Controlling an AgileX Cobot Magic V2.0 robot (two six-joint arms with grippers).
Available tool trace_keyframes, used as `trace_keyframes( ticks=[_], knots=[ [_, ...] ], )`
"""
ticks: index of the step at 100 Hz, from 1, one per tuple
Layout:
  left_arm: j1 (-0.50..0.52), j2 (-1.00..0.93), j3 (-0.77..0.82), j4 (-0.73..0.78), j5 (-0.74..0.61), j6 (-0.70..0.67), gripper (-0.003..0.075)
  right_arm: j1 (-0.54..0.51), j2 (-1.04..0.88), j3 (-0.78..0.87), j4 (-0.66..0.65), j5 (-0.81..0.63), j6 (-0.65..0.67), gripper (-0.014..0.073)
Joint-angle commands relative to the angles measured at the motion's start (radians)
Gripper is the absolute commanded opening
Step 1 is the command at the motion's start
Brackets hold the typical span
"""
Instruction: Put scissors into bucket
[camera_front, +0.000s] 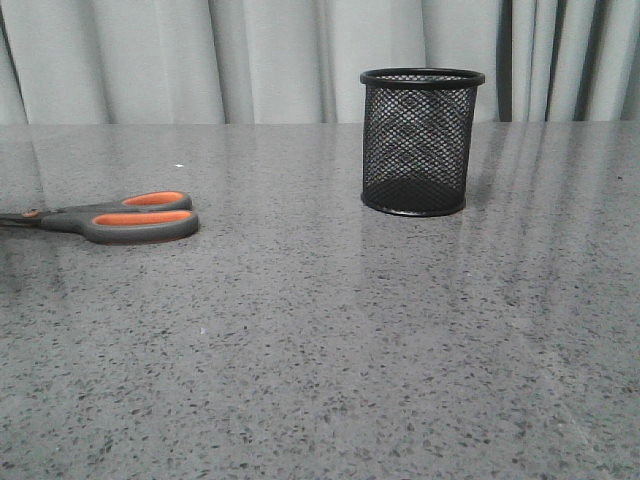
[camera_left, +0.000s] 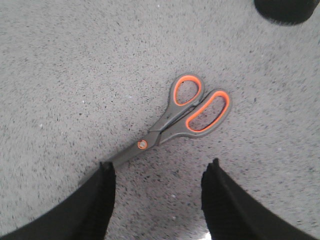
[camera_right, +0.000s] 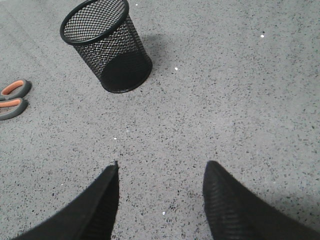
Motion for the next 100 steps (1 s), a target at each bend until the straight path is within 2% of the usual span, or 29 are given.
trace_keyframes(
  ticks=[1, 21, 43, 48, 77, 100],
  knots=[
    [0.004, 0.048, -0.055, -0.056, -0.033, 0.097, 0.0355, -0.004, 0.013, -0.032, 0.016, -0.058, -0.015, 0.0343],
    [-0.001, 0.172, -0.119, -0.061, 0.006, 0.192, 0.0353, -0.004, 0.013, -0.032, 0.016, -0.058, -0.015, 0.0343],
    [-0.087, 0.256, -0.167, -0.057, 0.019, 0.532, 0.0353, -0.004, 0.013, -0.03, 0.016, -0.058, -0.015, 0.0343],
    [-0.109, 0.271, -0.18, -0.042, 0.019, 0.57, 0.0353, -0.004, 0.013, -0.03, 0.016, -0.058, -0.015, 0.0343],
    [-0.192, 0.347, -0.21, 0.107, 0.055, 0.574, 0.0354, -0.004, 0.013, -0.028, 0.016, -0.042, -0.015, 0.0343],
    [-0.195, 0.397, -0.21, 0.119, 0.095, 0.574, 0.0356, -0.004, 0.013, -0.028, 0.016, -0.025, -0.015, 0.0343]
  ],
)
